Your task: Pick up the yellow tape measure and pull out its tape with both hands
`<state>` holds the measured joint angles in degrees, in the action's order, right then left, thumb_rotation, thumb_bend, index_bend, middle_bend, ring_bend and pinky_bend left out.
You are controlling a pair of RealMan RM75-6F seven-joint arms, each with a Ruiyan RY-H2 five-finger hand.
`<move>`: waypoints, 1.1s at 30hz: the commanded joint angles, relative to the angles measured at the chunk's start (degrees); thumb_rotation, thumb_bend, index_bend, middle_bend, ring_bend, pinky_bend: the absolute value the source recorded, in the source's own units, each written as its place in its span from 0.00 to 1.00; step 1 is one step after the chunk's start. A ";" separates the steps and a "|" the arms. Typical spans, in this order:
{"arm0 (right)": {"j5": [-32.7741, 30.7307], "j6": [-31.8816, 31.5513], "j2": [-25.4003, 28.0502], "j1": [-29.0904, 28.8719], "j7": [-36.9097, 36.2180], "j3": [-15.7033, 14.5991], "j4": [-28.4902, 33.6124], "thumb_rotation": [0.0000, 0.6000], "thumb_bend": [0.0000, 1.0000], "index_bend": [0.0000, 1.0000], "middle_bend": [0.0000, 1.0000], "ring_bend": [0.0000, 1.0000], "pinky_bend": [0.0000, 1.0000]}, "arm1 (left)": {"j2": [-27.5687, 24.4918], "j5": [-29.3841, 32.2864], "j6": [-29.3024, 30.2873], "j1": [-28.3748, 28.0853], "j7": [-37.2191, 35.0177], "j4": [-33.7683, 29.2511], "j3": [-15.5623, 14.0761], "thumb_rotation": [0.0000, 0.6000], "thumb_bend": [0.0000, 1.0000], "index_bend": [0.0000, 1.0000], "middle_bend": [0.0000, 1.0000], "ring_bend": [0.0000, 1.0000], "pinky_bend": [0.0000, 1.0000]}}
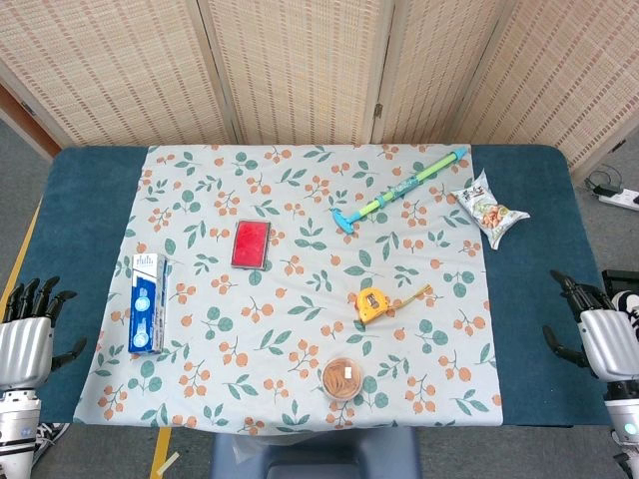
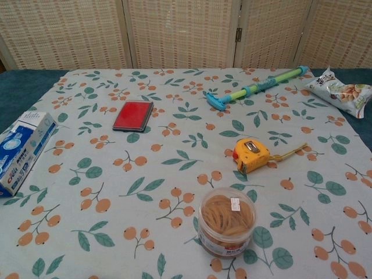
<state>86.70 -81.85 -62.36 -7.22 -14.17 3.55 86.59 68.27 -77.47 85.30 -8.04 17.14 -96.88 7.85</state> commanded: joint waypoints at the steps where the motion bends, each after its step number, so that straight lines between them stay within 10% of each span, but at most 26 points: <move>1: 0.48 -0.36 -0.40 -0.10 -0.13 0.04 -0.40 1.00 0.44 0.08 0.18 0.27 0.16 | 0.27 0.11 0.50 0.12 0.17 0.11 0.11 1.00 0.28 0.29 0.14 0.05 0.00; 23: 3.40 -0.19 0.28 -0.48 2.53 -1.02 1.53 1.00 0.44 0.08 0.18 0.28 0.16 | -0.85 -1.85 3.10 2.45 -3.88 1.27 -1.34 1.00 0.28 0.29 0.14 0.05 0.00; 33: 1.90 16.72 -1.95 -13.03 12.37 2.13 6.50 1.00 0.43 0.05 0.12 0.25 0.16 | -1.26 -2.79 0.77 1.64 -4.23 1.04 -2.33 1.00 0.28 0.29 0.14 0.05 0.00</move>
<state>90.03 -70.70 -62.98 -15.86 -5.28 4.23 91.39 67.02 -80.24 86.08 -6.40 12.92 -95.84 5.54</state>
